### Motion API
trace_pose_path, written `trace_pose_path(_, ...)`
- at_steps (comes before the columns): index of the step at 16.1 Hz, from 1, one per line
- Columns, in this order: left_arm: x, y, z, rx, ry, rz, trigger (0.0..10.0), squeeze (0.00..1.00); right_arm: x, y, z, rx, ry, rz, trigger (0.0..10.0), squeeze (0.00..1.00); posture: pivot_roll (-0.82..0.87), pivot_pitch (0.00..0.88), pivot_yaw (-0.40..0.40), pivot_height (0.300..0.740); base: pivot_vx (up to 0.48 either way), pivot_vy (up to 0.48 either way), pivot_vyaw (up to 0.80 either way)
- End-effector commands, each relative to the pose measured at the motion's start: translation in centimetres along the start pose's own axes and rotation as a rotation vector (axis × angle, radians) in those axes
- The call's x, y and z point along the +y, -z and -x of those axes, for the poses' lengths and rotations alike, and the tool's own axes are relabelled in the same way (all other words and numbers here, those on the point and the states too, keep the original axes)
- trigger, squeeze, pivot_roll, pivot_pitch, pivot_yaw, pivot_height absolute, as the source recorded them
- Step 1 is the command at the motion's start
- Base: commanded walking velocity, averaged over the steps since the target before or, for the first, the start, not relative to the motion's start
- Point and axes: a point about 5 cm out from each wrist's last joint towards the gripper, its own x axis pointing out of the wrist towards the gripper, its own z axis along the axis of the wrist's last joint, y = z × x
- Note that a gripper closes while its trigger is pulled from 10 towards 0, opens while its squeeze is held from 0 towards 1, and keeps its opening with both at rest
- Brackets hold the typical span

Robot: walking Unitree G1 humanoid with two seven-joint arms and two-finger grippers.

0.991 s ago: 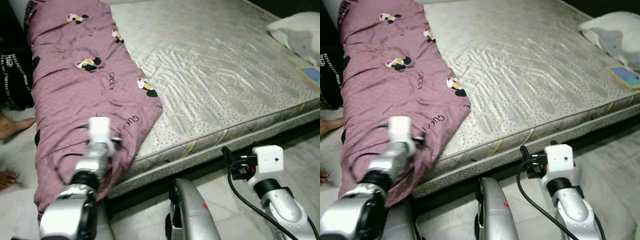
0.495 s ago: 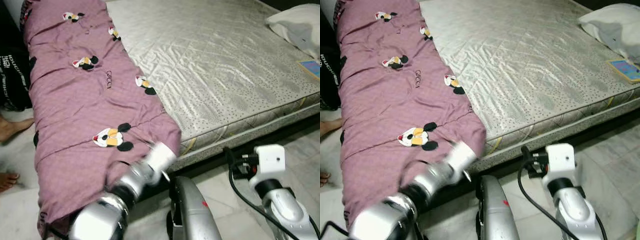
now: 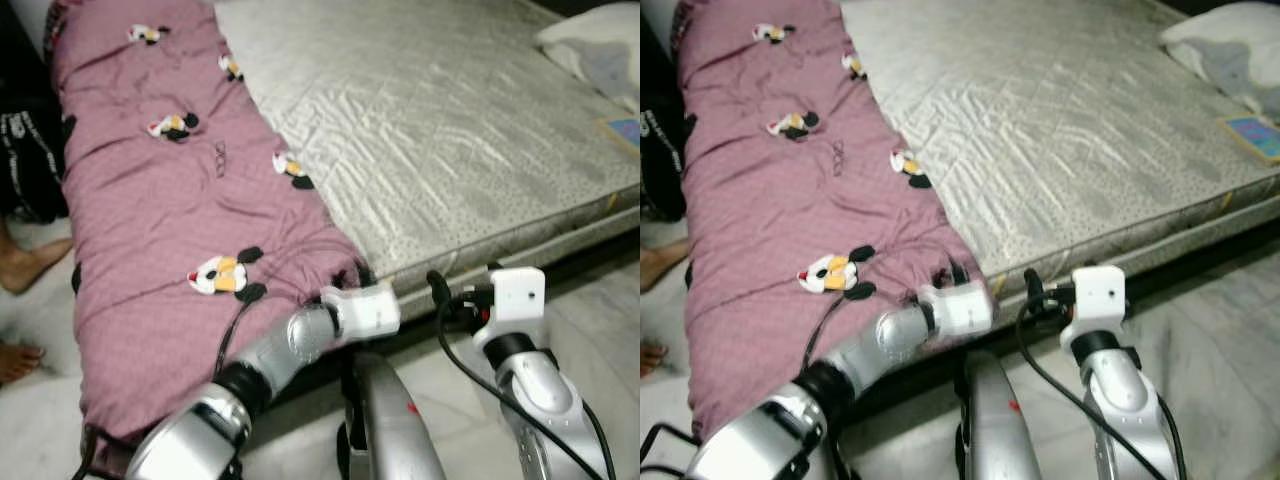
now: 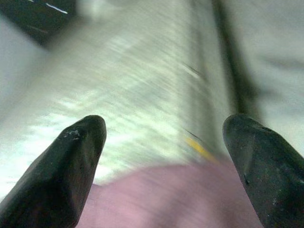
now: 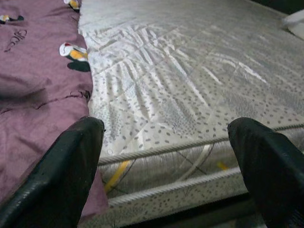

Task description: Clean up the room

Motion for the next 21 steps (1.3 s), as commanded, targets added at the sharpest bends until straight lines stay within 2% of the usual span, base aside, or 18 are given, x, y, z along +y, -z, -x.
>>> trace_pose_path(1,1.9,0.0,0.5,-0.023,-0.141,0.072,10.0,0.0,0.0,0.1,-0.1,-0.003,0.01,0.0,10.0,0.0,-0.18,0.043,0.003,0.565,0.0,0.0,0.0)
trace_pose_path(2,4.4,1.8,1.7,0.054,-0.344,0.213,10.0,0.0,0.1,0.1,-0.3,-0.008,0.018,-0.006,10.0,0.0,-0.18,0.043,0.01,0.565,0.0,0.0,0.0)
trace_pose_path(3,4.8,2.3,2.0,0.078,-0.37,0.236,10.0,0.0,0.2,0.1,-0.3,-0.009,0.019,-0.006,10.0,0.0,-0.19,0.044,0.011,0.565,0.0,0.0,0.0)
trace_pose_path(4,4.3,4.2,2.3,0.196,-0.323,0.29,10.0,0.0,0.1,0.1,-0.2,-0.005,0.027,0.012,10.0,0.0,-0.19,0.049,0.012,0.565,0.0,0.0,0.0)
trace_pose_path(5,2.9,7.4,3.4,0.418,-0.23,0.352,10.0,0.0,-0.1,0.2,0.0,0.005,0.045,0.01,10.0,0.0,-0.2,0.056,0.01,0.565,0.0,0.0,0.0)
trace_pose_path(6,2.3,8.6,4.0,0.501,-0.189,0.403,10.0,0.0,-0.2,0.3,0.2,0.017,0.051,0.004,10.0,0.0,-0.22,0.065,0.008,0.565,0.0,0.0,0.0)
trace_pose_path(9,0.4,10.5,5.3,0.67,-0.062,0.54,10.0,0.0,-0.3,0.3,0.7,0.038,0.041,-0.025,10.0,0.0,-0.23,0.081,0.005,0.565,0.0,0.0,0.0)
trace_pose_path(10,-2.6,10.9,6.0,0.761,0.098,0.57,10.0,0.0,-0.2,0.3,0.8,0.042,0.038,-0.028,10.0,0.0,-0.25,0.073,0.012,0.565,0.0,0.0,0.0)
trace_pose_path(11,-3.2,11.0,6.1,0.775,0.125,0.569,10.0,0.0,-0.2,0.3,0.8,0.041,0.039,-0.027,10.0,0.0,-0.25,0.073,0.012,0.565,0.0,0.0,0.0)
trace_pose_path(12,-4.8,10.8,6.3,0.791,0.179,0.557,10.0,0.0,-0.2,0.0,0.6,0.024,0.044,-0.026,10.0,0.0,-0.27,0.061,0.02,0.565,0.0,0.0,0.0)
trace_pose_path(13,-4.5,10.7,6.0,0.78,0.148,0.551,10.0,0.0,-0.3,-0.2,0.6,0.013,0.05,-0.034,10.0,0.0,-0.27,0.061,0.02,0.565,0.0,0.0,0.0)
trace_pose_path(14,-3.0,10.4,5.3,0.744,0.058,0.52,10.0,0.0,-0.3,-0.4,0.3,-0.001,0.049,-0.045,10.0,0.0,-0.26,0.052,0.022,0.565,0.0,0.0,0.0)
trace_pose_path(15,-0.3,9.7,4.3,0.653,-0.089,0.499,10.0,0.0,-0.1,-0.6,-0.1,-0.013,0.037,-0.054,10.0,0.0,-0.24,0.042,0.025,0.565,0.0,0.0,0.0)
trace_pose_path(17,3.7,8.5,3.7,0.474,-0.324,0.522,10.0,0.0,0.6,-0.9,-1.5,-0.036,-0.001,-0.067,10.0,0.0,-0.18,0.024,0.031,0.565,0.0,0.0,0.0)
trace_pose_path(18,5.5,8.0,4.3,0.359,-0.454,0.543,10.0,0.0,1.1,-1.1,-2.6,-0.05,-0.024,-0.073,10.0,0.0,-0.15,0.014,0.03,0.565,0.0,0.0,0.0)
trace_pose_path(19,6.8,7.4,5.7,0.245,-0.577,0.569,10.0,0.0,1.8,-1.3,-3.8,-0.06,-0.055,-0.08,10.0,0.0,-0.13,0.01,0.026,0.565,0.0,0.0,0.0)
trace_pose_path(20,7.6,6.5,7.8,0.143,-0.68,0.6,10.0,0.0,2.6,-1.5,-5.0,-0.059,-0.096,-0.087,10.0,0.0,-0.07,0.007,0.015,0.565,0.0,0.0,0.0)
trace_pose_path(21,7.8,5.7,10.4,0.091,-0.782,0.636,10.0,0.0,3.7,-1.1,-6.2,-0.008,-0.165,-0.102,10.0,0.0,-0.05,0.006,0.007,0.565,0.0,0.0,0.0)
